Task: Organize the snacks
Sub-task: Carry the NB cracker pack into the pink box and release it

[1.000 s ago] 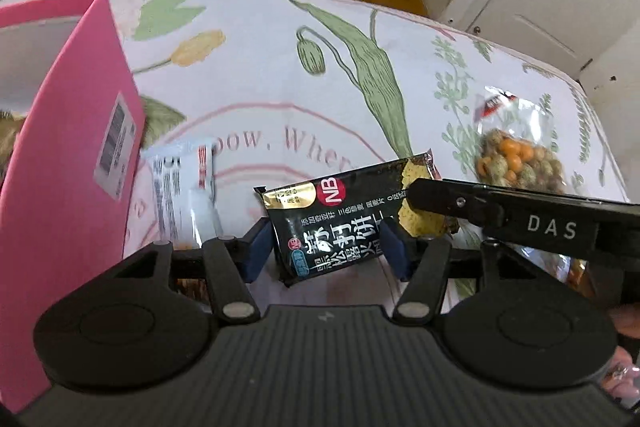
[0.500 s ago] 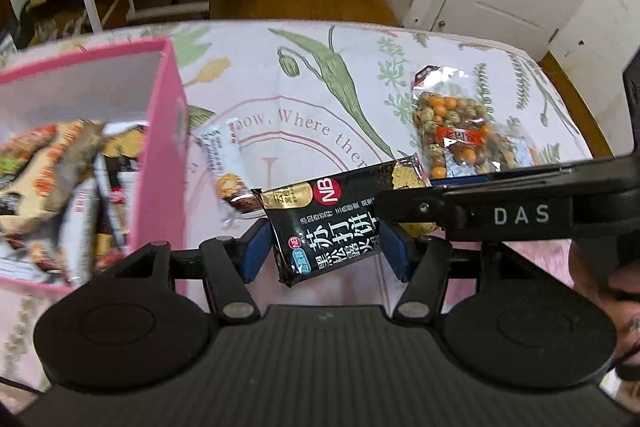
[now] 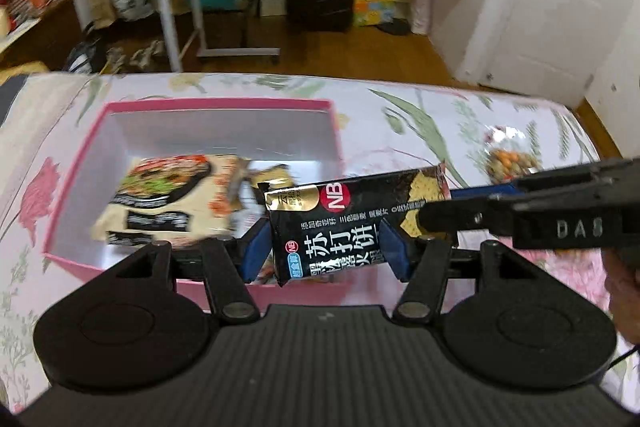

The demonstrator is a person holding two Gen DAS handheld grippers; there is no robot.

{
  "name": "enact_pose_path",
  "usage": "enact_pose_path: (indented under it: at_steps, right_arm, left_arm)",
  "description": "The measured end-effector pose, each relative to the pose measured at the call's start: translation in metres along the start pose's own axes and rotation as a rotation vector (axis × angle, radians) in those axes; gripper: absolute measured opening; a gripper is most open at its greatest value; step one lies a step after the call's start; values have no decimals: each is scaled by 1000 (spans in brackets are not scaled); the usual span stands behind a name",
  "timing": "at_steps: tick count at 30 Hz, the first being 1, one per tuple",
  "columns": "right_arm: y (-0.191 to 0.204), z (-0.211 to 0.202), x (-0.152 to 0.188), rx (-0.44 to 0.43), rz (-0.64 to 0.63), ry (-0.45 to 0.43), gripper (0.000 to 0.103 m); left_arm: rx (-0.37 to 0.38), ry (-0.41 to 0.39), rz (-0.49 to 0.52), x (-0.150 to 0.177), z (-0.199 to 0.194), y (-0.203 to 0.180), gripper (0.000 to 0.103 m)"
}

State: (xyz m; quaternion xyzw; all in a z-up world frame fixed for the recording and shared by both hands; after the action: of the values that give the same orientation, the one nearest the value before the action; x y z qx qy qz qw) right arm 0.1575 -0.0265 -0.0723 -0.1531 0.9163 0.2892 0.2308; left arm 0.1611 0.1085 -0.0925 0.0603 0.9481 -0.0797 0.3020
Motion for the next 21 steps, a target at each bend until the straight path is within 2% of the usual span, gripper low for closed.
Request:
enact_pose_path:
  at_steps: [5, 10, 13, 17, 21]
  right_arm:
    - [23, 31, -10, 4, -41, 39, 29]
    - [23, 54, -8, 14, -30, 57, 29]
    - [17, 62, -6, 39, -27, 45, 31]
    - [12, 49, -8, 33, -28, 1, 31]
    - [-4, 21, -14, 41, -1, -62, 31]
  left_arm:
    - [-17, 27, -92, -6, 7, 42, 58]
    - [-28, 60, -134, 2, 24, 64, 60]
    - [-84, 65, -125, 8, 33, 69, 61]
    - [-140, 42, -98, 9, 35, 67, 64]
    - [-105, 41, -90, 11, 30, 55, 64]
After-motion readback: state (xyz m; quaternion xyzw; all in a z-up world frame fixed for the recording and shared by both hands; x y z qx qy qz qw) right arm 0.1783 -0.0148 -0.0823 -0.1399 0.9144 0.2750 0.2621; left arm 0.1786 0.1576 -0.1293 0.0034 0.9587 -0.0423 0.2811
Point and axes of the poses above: each gripper's, at about its wrist camera, not at the fingertips, and z roughly the way its jaws point, y to its left, x to its underside, the point moved 9 cm from there along z, roughly the way its jaws point, and after that the axes turned 4 degrees about y, right-handed, at the moved point
